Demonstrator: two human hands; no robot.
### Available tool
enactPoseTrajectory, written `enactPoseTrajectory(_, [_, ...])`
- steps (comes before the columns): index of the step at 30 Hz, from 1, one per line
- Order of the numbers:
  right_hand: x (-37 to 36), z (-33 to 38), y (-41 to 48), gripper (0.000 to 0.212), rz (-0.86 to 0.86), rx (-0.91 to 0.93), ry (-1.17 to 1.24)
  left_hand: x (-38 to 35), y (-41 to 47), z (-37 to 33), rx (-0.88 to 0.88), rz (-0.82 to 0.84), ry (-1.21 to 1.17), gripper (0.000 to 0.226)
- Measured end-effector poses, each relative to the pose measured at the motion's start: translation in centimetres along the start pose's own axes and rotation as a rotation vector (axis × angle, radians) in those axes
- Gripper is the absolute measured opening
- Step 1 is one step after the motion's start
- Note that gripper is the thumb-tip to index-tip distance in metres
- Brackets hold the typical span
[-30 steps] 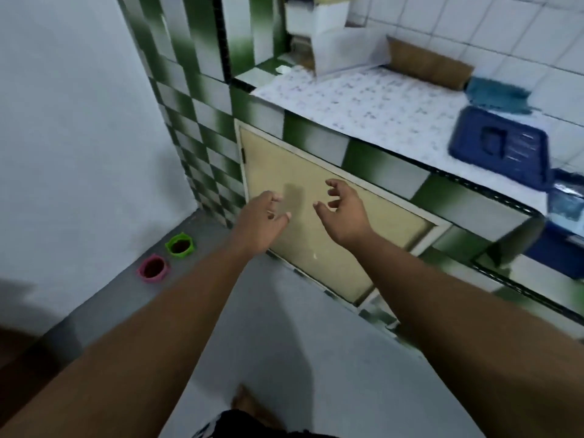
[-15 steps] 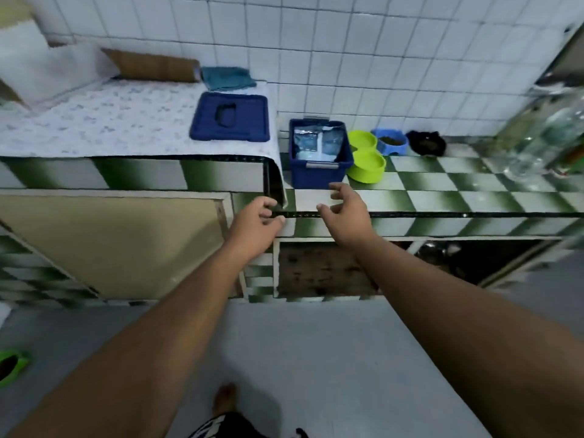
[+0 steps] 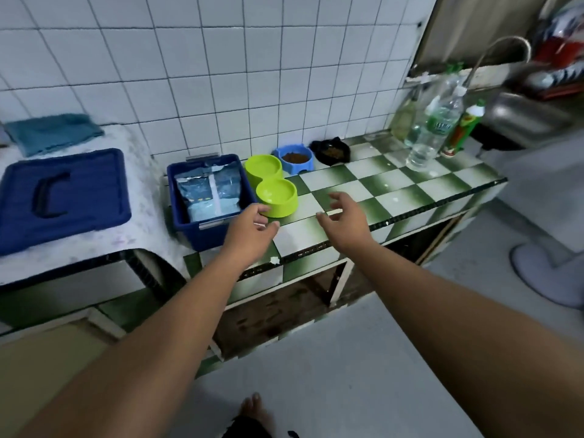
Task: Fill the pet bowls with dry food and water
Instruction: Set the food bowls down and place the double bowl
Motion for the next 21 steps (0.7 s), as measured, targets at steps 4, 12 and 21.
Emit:
enactPoseTrajectory(4, [0.0,-2.4,4.9,0.055,-0.05,-0.059,0.004,-2.1,6.3,-2.1,0.009,0.066,-0.003,0.034])
enactPoseTrajectory(12, [0.5,-9.3,15.7,0.052,-0.07,-0.143,0.033,-6.6,17.7,-5.8,0.078,0.04,0.023,0.037])
enactPoseTrajectory(21, [0.0,-19.2,31.6,0.05,0.13,-0.122,0.037,-13.9,29.5,-6.5,0.309,-0.104,-0.088,0.063])
Point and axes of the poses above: each hand's wrist, its own y-axis towards the middle knuckle, its own x-axis out of the back of the hand, z = x × y, the point moved 9 cm from there along y, towards the middle knuckle, and after that the axes turned 12 degrees about x, right-handed, at the moved point
